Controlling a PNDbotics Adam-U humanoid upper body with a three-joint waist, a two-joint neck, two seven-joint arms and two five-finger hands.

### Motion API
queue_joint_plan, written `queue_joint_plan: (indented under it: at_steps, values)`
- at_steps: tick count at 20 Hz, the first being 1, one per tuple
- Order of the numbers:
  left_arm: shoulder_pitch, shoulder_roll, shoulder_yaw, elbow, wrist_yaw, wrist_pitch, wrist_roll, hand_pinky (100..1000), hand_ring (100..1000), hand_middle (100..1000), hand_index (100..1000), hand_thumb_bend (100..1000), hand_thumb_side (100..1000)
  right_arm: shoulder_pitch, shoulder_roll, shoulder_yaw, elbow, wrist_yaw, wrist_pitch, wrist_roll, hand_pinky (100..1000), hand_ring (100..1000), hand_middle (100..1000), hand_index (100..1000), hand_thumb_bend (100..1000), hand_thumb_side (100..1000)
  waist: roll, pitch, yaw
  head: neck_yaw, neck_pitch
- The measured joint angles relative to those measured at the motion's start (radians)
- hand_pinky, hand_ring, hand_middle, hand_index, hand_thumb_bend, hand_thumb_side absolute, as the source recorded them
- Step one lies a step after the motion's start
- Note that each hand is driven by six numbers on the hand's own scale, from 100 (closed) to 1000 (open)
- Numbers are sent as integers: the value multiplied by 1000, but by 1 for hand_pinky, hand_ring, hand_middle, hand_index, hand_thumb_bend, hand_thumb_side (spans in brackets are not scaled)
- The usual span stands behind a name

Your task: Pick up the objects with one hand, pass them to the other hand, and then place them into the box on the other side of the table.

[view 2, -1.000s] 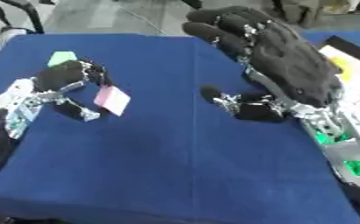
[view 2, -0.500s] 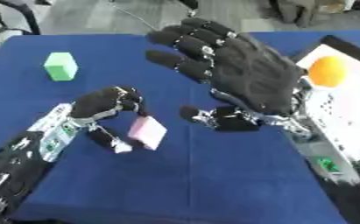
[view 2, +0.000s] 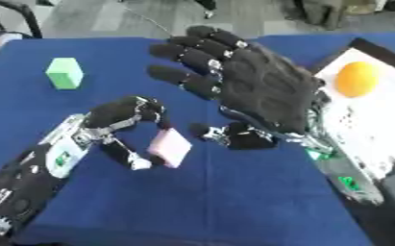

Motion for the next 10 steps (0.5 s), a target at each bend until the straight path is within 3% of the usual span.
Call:
queue_joint_plan:
  at_steps: [10]
  values:
    - [6,-1,1,-88,147,130,-113,669,484,486,562,100,508,-16,-13,-8,0,6,-22,-16,924,915,947,951,434,237,-1,0,-7,-28,0]
